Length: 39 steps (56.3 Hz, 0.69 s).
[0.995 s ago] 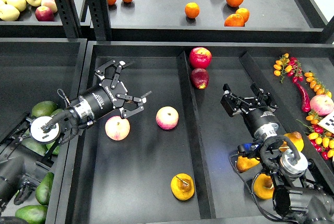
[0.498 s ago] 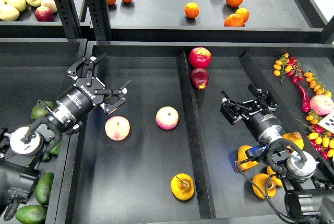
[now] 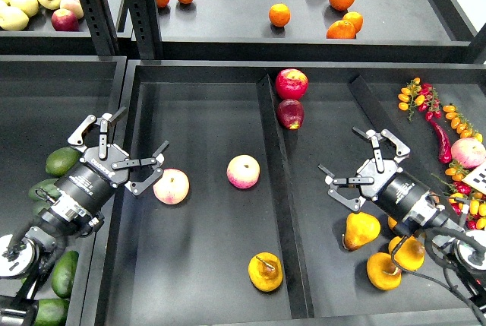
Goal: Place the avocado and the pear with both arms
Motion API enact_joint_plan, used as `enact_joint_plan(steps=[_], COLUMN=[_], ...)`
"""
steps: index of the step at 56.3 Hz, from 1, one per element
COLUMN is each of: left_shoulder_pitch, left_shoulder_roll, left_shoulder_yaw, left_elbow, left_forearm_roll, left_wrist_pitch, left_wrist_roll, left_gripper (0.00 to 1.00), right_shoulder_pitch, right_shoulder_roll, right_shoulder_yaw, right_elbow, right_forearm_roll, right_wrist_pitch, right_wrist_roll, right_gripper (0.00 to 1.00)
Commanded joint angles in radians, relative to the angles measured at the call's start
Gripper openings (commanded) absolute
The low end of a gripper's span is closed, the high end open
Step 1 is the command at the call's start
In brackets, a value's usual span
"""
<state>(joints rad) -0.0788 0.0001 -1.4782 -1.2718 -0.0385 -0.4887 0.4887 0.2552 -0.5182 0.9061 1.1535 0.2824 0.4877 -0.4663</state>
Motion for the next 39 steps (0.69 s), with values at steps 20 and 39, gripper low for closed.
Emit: enact_joint_plan(steps=[20,39], left_shoulder_pitch=[0.028,0.03], left_shoulder_roll=[0.0,0.0], left_shoulder_yaw=[-0.002,0.012], left_elbow=[-0.001,-0.018], left_forearm_roll=[-0.001,-0.001], left_wrist_pitch=[0.0,0.0], left_wrist_roll=[0.0,0.0], left_gripper=[0.99,0.99], right_shoulder_pitch=[0.088,0.176], right_shoulder_roll=[-0.063,-0.062], right_shoulder_yaw=[-0.154,-0.368], right_elbow=[-0.006,-0.058], right_forearm_roll=[-0.081,-0.111], right_wrist_pitch=[0.001,0.001], right_wrist_roll=[-0.022,-0.022], right_gripper=[1.0,1.0])
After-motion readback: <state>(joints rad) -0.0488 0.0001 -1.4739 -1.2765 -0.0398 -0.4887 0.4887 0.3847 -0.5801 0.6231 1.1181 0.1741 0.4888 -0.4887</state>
